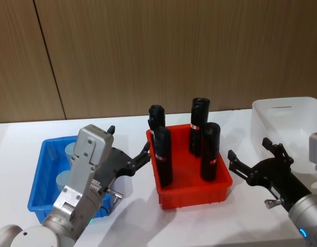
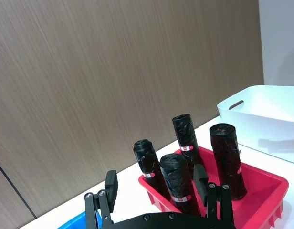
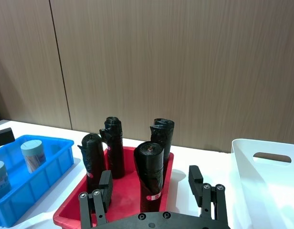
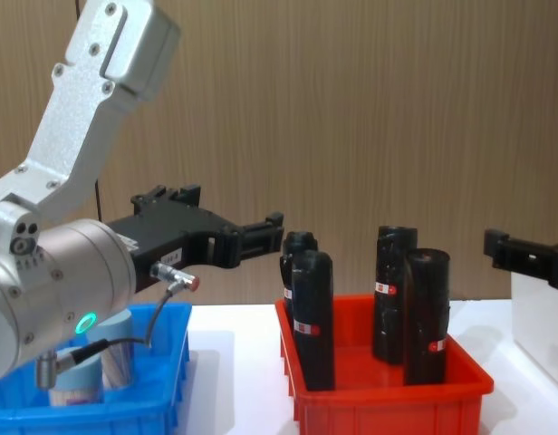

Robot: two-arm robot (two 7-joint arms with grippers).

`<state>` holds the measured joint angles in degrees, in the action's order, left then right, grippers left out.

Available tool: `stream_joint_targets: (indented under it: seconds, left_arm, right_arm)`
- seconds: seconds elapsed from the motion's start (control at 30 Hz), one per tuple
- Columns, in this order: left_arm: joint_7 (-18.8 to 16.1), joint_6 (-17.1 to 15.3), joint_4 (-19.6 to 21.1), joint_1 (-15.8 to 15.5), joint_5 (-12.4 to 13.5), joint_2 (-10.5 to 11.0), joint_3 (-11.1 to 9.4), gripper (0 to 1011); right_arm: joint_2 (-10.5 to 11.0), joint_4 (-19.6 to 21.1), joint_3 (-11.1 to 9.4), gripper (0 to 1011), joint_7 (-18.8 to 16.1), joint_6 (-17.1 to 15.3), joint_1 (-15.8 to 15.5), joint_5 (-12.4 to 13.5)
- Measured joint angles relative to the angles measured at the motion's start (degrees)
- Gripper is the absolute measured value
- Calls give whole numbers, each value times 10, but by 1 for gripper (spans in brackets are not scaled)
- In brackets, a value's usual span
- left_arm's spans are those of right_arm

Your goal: Pick the cotton swabs from the blue box and place them into the white box.

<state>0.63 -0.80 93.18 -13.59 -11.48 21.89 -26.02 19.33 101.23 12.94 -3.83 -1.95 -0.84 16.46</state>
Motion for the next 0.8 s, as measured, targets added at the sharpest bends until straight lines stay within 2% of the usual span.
stream_joint_targets:
  seconds: [0.8]
  left_arm:
    - [0, 0, 0, 0, 0, 0, 0, 1004]
  right_arm:
    - [0, 0, 0, 1002, 0, 0, 0, 0]
